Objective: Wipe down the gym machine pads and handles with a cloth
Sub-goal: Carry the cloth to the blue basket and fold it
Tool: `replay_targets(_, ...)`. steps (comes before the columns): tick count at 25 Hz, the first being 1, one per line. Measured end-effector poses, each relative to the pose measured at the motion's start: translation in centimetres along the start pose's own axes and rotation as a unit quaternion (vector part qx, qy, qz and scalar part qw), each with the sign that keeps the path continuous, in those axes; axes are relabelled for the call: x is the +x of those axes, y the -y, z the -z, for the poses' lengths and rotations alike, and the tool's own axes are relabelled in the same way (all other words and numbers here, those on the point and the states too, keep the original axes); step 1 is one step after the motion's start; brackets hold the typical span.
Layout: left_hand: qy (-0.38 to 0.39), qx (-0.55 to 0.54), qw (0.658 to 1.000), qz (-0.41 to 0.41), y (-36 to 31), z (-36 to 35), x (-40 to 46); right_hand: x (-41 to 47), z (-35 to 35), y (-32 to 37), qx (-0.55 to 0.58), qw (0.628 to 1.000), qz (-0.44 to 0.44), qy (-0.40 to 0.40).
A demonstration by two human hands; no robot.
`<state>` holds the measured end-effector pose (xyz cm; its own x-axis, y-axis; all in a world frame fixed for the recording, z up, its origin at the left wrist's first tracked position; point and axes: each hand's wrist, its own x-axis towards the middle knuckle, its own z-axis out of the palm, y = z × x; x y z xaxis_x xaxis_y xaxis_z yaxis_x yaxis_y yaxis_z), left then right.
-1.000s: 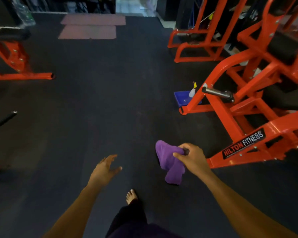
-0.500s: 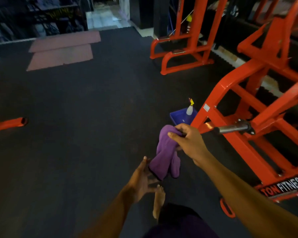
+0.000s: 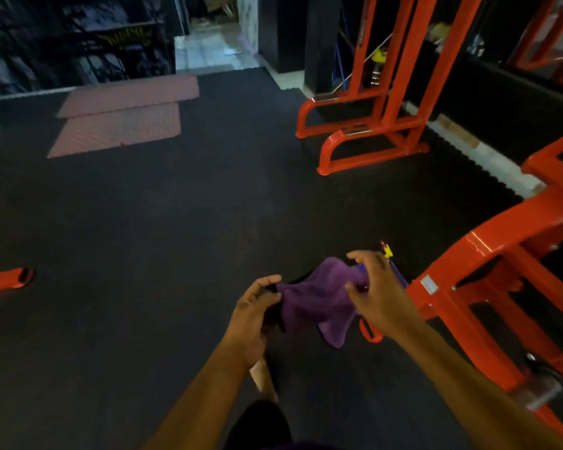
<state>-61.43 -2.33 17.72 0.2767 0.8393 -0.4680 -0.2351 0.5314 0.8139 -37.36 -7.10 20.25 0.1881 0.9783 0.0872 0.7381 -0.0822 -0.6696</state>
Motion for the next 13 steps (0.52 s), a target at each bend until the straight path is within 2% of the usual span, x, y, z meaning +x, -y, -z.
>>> replay_targets(2,0.031,0.026,0.999,-0.028,-3.8,-2.0,6.0,5.4,-1.1,-0.3,-0.035,0.994,0.074,0.078)
replay_targets(4,0.065,0.09,0.993,-0.031,-6.5,-4.5,11.1,10.0,-2.9,0.5,0.038,0.985,0.071,0.149)
replay_targets(5,0.081,0.114,0.99,-0.028,-7.8,-5.6,13.4,12.1,-3.9,0.4,0.078,0.986,0.054,0.14)
replay_targets(7,0.129,0.198,0.969,-0.066,-10.8,-7.5,18.9,17.4,-4.7,-0.4,0.106,0.993,-0.012,0.047)
replay_targets(8,0.146,0.267,0.944,-0.124,-12.0,-8.0,22.0,19.9,-4.3,-1.0,0.108,0.994,-0.033,0.007)
replay_targets(9,0.152,0.355,0.903,-0.19,-13.2,-8.4,25.2,22.4,-3.7,-2.1,0.122,0.992,-0.04,-0.015)
replay_targets(11,0.158,0.511,0.791,-0.298,-16.1,-9.2,31.6,26.6,-1.7,-4.0,0.15,0.988,-0.031,-0.033)
replay_targets(12,0.184,0.541,0.759,-0.311,-17.3,-9.8,34.5,28.7,-0.5,-4.7,0.16,0.986,-0.028,-0.029)
replay_targets(13,0.227,0.541,0.755,-0.293,-18.6,-10.4,37.2,30.7,0.6,-5.4,0.167,0.986,-0.021,-0.021)
